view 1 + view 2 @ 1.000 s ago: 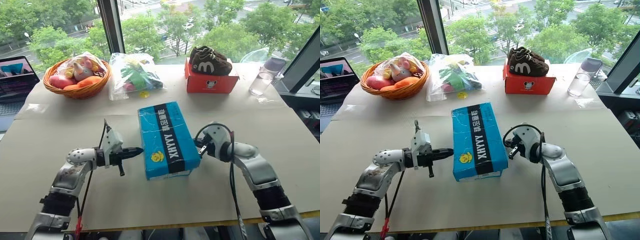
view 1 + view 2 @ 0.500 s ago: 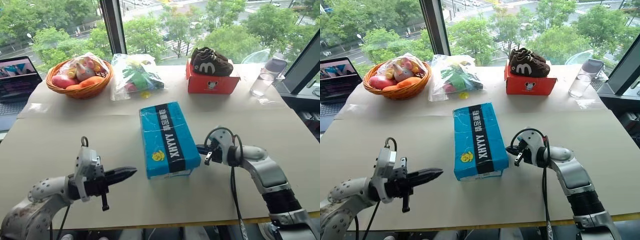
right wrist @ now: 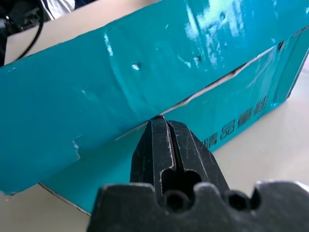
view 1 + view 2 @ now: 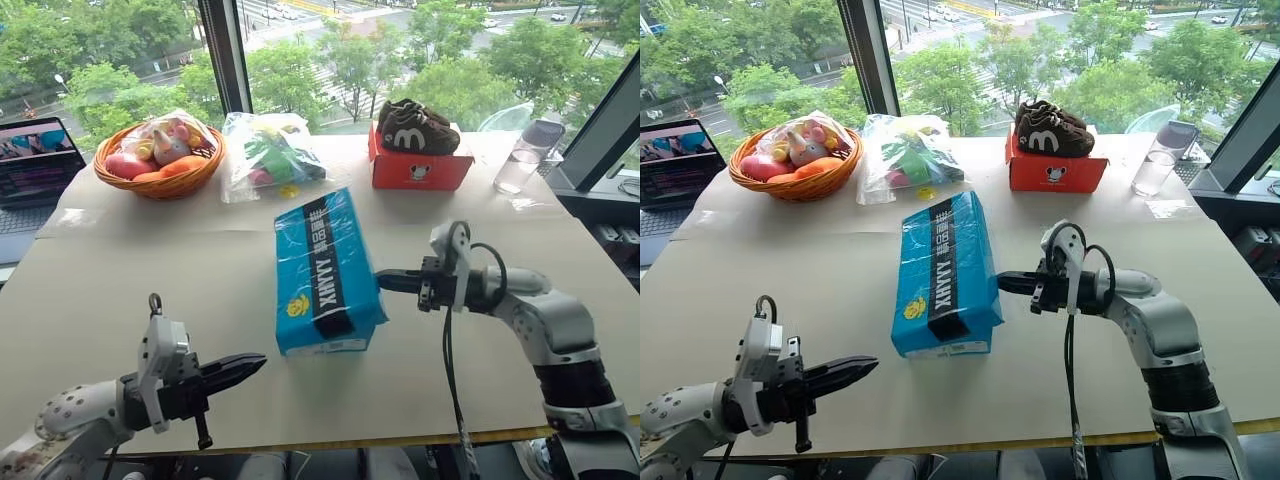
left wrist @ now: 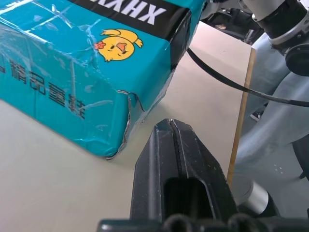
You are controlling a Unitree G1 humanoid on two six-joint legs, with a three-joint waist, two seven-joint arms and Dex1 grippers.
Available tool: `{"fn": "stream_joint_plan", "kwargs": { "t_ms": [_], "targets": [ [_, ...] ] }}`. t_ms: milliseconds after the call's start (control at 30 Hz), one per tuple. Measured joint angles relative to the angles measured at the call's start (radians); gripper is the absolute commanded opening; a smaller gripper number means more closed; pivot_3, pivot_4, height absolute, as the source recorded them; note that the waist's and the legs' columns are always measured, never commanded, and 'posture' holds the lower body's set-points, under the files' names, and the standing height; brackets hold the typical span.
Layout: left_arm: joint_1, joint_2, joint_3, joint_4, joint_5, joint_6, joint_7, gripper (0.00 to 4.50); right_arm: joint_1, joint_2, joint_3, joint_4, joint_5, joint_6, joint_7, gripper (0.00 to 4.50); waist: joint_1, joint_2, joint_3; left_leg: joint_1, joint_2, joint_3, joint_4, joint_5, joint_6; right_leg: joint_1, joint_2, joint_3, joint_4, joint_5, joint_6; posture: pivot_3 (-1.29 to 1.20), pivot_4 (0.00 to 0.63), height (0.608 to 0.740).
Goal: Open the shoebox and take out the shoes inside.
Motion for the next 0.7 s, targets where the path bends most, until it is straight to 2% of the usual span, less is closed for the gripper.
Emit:
{"fn": "stream_joint_plan", "kwargs": {
  "t_ms": [200,367,433,533,633,700],
  "targets": [
    [-0.007,-0.001,-0.022,0.000,0.002,-0.003,0.013,0.00,-0.027,-0.009,0.008,-0.047,0.017,0.030,-0.001,0.01,0.009,0.000,0.000,-0.001,0.000,0.000,0.000,0.000,0.000,-0.001,0.000,0.000,0.000,0.000,0.000,0.00,0.150,0.740],
    [-0.012,-0.003,-0.032,0.000,0.007,-0.005,0.015,0.00,-0.141,-0.038,0.106,-0.181,-0.009,0.032,-0.005,0.01,0.008,0.000,0.000,-0.004,0.001,0.002,0.000,0.000,0.000,-0.007,0.001,0.001,0.001,0.001,-0.002,0.00,0.150,0.740],
    [-0.006,-0.004,-0.037,-0.001,0.007,-0.006,0.017,0.00,-0.231,-0.004,0.144,-0.195,-0.037,0.037,-0.047,0.01,0.001,0.000,0.000,-0.004,0.002,0.003,0.000,0.000,0.000,-0.008,0.001,0.002,0.001,0.002,-0.003,0.00,0.150,0.740],
    [0.009,-0.004,-0.042,-0.014,0.006,-0.006,0.019,0.00,-0.404,0.173,0.115,-0.186,-0.021,0.088,-0.216,0.01,-0.004,0.000,0.000,-0.004,0.006,0.003,-0.001,0.000,0.000,-0.009,0.006,0.003,0.001,0.004,-0.006,0.00,0.150,0.740],
    [0.032,-0.003,-0.033,-0.044,-0.006,-0.003,0.031,0.00,-0.416,0.230,0.077,-0.198,0.021,0.110,-0.277,0.01,0.011,-0.003,-0.002,-0.004,0.008,0.002,0.000,-0.002,-0.003,-0.009,0.009,0.003,0.000,0.007,-0.011,0.00,0.150,0.740],
    [0.065,0.013,-0.004,-0.069,-0.035,0.001,0.031,0.00,-0.368,0.222,0.076,-0.199,0.021,0.114,-0.291,0.01,0.020,-0.004,-0.002,-0.004,0.008,0.002,0.000,-0.002,-0.004,-0.009,0.009,0.003,-0.001,0.007,-0.011,0.00,0.150,0.740]
  ]
}}
